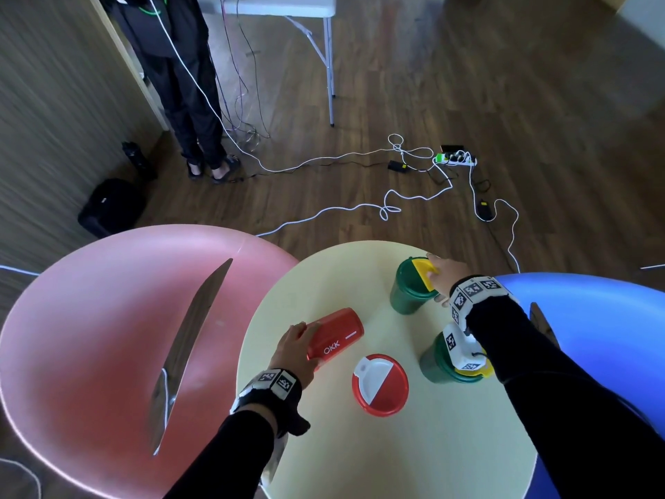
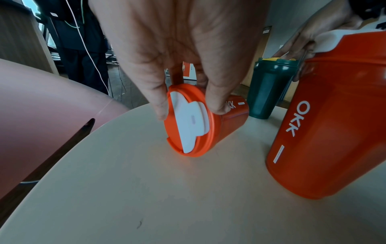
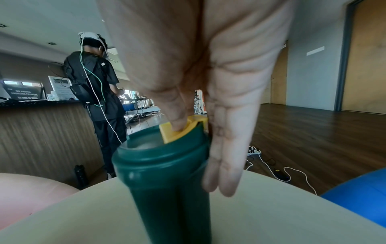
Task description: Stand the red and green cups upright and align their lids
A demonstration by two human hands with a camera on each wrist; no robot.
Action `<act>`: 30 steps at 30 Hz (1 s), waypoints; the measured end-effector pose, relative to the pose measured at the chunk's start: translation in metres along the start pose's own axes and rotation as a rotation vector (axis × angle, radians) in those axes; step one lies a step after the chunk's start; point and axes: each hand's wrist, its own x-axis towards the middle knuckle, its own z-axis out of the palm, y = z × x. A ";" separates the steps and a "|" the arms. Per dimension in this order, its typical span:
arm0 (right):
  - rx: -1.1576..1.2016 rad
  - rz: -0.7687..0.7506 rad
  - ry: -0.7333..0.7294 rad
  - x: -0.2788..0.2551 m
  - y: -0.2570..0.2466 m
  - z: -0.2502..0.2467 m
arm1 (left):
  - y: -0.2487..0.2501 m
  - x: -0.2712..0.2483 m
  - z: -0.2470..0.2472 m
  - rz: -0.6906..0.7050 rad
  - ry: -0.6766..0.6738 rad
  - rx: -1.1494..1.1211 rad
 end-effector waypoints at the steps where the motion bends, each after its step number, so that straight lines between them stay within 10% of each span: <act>1: 0.012 0.003 0.003 0.001 0.001 0.001 | 0.000 0.000 0.000 0.002 0.002 -0.004; 30: 0.025 0.029 -0.093 -0.076 0.052 0.036 | -0.001 0.003 -0.008 -0.089 -0.104 0.008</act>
